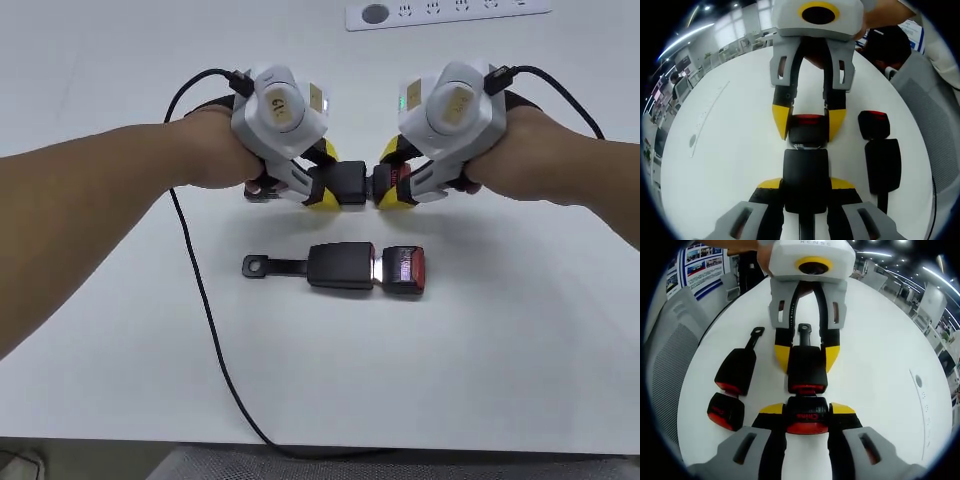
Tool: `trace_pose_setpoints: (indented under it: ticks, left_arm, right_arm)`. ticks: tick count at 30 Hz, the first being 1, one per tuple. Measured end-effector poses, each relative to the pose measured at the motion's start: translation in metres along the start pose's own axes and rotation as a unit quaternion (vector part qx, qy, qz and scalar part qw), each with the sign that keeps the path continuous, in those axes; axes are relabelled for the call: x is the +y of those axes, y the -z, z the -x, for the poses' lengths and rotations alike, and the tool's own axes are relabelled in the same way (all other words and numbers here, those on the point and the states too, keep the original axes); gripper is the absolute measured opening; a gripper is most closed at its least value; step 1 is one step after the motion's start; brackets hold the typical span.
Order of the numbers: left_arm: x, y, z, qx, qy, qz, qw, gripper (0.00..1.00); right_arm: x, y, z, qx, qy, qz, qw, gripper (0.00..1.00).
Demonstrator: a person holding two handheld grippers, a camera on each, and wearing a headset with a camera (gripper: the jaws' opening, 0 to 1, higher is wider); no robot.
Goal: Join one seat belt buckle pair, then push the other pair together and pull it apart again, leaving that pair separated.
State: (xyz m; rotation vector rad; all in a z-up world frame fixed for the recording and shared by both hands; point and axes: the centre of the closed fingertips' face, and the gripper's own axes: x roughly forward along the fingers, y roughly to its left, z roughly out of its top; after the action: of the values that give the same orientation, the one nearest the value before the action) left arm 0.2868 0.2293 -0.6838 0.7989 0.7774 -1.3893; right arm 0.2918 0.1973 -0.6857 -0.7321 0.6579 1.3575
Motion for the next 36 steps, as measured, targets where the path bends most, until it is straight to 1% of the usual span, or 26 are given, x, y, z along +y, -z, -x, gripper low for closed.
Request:
trace_pose_setpoints:
  ticks: [3, 14, 20, 22, 24, 25, 26, 27, 30, 36]
  left_arm:
    - [-0.001, -0.001, 0.000, -0.001, -0.001, 0.001, 1.0000, 0.32]
    - [0.002, 0.001, -0.001, 0.001, 0.003, 0.002, 1.0000, 0.32]
    - [0.003, 0.002, -0.002, 0.004, 0.003, 0.004, 1.0000, 0.32]
    - [0.003, 0.002, -0.002, 0.004, 0.004, 0.004, 1.0000, 0.32]
    - [0.003, 0.002, -0.002, 0.003, 0.004, 0.005, 1.0000, 0.32]
    - [0.003, 0.002, -0.002, 0.001, 0.003, 0.006, 1.0000, 0.33]
    - [0.003, 0.002, -0.002, 0.000, 0.003, 0.006, 1.0000, 0.33]
    - [0.003, 0.001, -0.002, -0.002, 0.002, 0.005, 1.0000, 0.33]
    - [0.004, 0.002, -0.003, -0.003, 0.002, 0.006, 1.0000, 0.33]
    - [0.004, 0.002, -0.004, 0.002, 0.005, 0.006, 1.0000, 0.33]
  right_arm:
    - [0.000, 0.000, 0.000, 0.000, 0.001, 0.000, 1.0000, 0.30]
    - [-0.001, 0.001, 0.000, 0.005, -0.002, 0.002, 1.0000, 0.30]
    - [0.001, 0.004, 0.004, 0.006, 0.000, -0.002, 1.0000, 0.30]
    - [0.000, 0.006, 0.006, 0.006, 0.000, -0.004, 1.0000, 0.30]
    - [0.003, 0.008, 0.008, 0.007, 0.001, -0.003, 1.0000, 0.30]
    - [0.003, 0.010, 0.009, 0.009, 0.001, -0.003, 1.0000, 0.30]
    - [0.000, 0.012, 0.011, 0.005, 0.001, -0.007, 1.0000, 0.30]
    - [0.002, 0.011, 0.010, 0.000, 0.001, -0.009, 1.0000, 0.30]
    - [-0.001, 0.011, 0.010, 0.005, 0.002, -0.007, 1.0000, 0.31]
    - [-0.001, 0.011, 0.012, 0.004, 0.004, -0.006, 1.0000, 0.31]
